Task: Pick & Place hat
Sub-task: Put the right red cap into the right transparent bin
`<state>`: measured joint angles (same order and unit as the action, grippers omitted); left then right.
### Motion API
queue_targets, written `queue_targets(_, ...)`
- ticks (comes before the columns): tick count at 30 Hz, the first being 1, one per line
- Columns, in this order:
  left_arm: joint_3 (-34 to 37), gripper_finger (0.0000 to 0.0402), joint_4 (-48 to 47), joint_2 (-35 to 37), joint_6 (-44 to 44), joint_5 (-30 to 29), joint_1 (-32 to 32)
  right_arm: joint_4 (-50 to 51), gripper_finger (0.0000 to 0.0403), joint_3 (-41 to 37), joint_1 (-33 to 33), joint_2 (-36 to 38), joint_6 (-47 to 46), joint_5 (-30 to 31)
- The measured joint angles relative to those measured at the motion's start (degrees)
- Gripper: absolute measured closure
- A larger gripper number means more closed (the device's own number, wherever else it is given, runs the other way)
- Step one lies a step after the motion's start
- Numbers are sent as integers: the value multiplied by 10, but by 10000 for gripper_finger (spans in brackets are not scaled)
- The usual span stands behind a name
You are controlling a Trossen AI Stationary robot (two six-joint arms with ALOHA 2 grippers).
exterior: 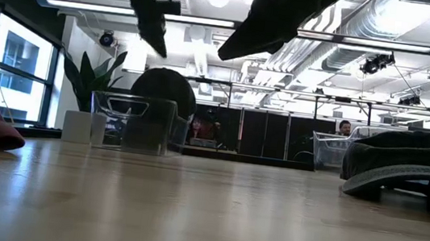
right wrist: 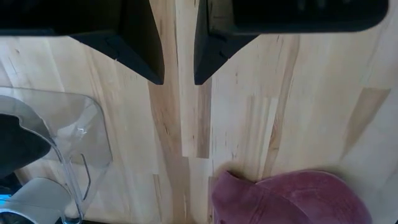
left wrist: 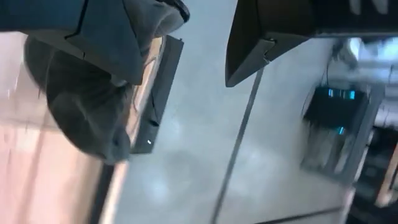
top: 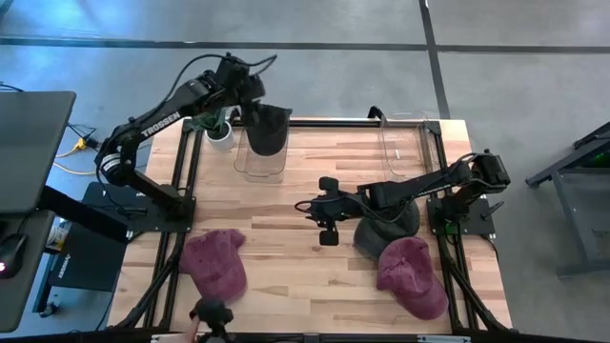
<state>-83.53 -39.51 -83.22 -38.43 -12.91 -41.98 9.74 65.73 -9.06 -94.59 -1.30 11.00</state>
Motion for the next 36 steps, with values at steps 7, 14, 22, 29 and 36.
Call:
queue_targets(7, -2, 184, -66, 48, 175, 96, 62, 98, 320, 0, -13, 4, -27, 44)
queue_targets(14, 156, 227, 122, 93, 326, 252, 211, 245, 320, 0, -69, 65, -138, 55)
queue_targets(22, 289, 268, 401, 43, 296, 250, 410, 399, 320, 0, -148, 142, -416, -136)
queue_targets(29, 289, 271, 428, -11, 267, 165, 510, 492, 297, 0, -230, 152, -525, -141)
queue_targets(36, 288, 271, 471, -55, 267, 145, 529, 606, 208, 0, -248, 117, -393, -55)
